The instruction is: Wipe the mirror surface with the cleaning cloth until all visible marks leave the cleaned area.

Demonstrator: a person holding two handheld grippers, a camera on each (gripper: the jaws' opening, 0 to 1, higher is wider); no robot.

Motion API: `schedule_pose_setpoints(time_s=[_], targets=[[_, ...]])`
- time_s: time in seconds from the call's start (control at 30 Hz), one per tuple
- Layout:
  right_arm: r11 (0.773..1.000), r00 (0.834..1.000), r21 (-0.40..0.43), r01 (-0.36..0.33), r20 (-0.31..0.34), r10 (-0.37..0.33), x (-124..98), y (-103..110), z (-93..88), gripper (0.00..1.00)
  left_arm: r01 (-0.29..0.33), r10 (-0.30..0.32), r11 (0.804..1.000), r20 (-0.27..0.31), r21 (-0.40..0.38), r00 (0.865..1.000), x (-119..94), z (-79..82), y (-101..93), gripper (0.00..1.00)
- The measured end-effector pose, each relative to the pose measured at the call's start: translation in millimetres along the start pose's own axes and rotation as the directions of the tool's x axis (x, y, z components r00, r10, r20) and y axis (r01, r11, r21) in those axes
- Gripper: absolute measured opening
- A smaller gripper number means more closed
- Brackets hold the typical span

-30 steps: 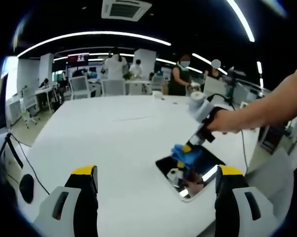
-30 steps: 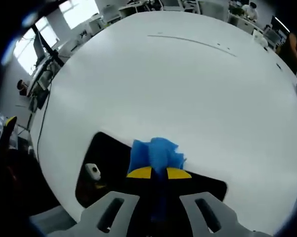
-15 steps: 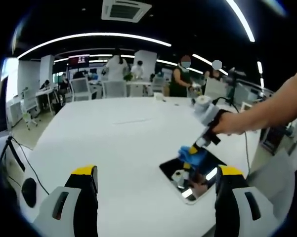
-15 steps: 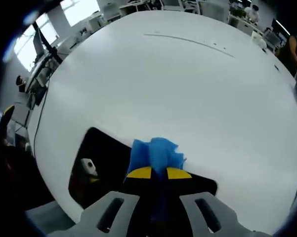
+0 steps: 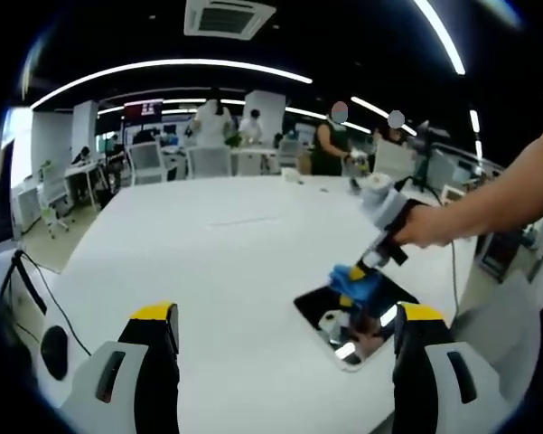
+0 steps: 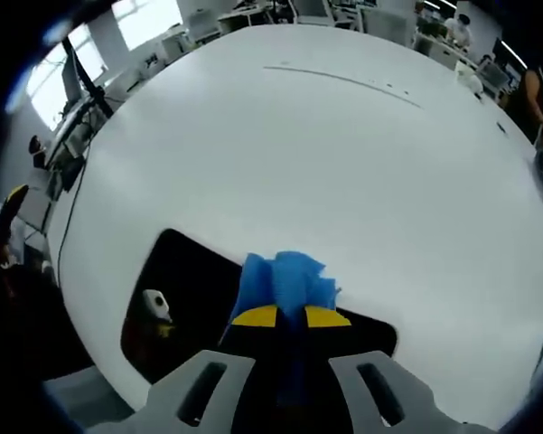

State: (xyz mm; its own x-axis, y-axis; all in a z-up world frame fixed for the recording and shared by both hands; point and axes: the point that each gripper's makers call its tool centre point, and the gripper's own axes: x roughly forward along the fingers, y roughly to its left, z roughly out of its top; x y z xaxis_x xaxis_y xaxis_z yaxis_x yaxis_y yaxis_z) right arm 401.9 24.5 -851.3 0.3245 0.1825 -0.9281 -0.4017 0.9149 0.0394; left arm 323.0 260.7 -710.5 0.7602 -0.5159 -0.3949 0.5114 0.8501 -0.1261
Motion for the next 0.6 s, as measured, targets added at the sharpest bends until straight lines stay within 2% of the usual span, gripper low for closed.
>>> schedule_pose_setpoints(time_s=[0.27, 0.6], targets=[[1.0, 1.0, 0.016, -0.003, -0.004, 0.003, 0, 2, -6.9, 0.03, 0.005, -0.005, 1.0, 0.002, 0.007, 1.0, 1, 2.2, -3.9, 1.0], [1.0, 1.0, 0.026, -0.001, 0.006, 0.001, -4, 9, -24.0, 0.03, 0.012, -0.012, 1.0, 0.007, 0.016, 1.0, -1, 4.6, -10.6, 1.0]])
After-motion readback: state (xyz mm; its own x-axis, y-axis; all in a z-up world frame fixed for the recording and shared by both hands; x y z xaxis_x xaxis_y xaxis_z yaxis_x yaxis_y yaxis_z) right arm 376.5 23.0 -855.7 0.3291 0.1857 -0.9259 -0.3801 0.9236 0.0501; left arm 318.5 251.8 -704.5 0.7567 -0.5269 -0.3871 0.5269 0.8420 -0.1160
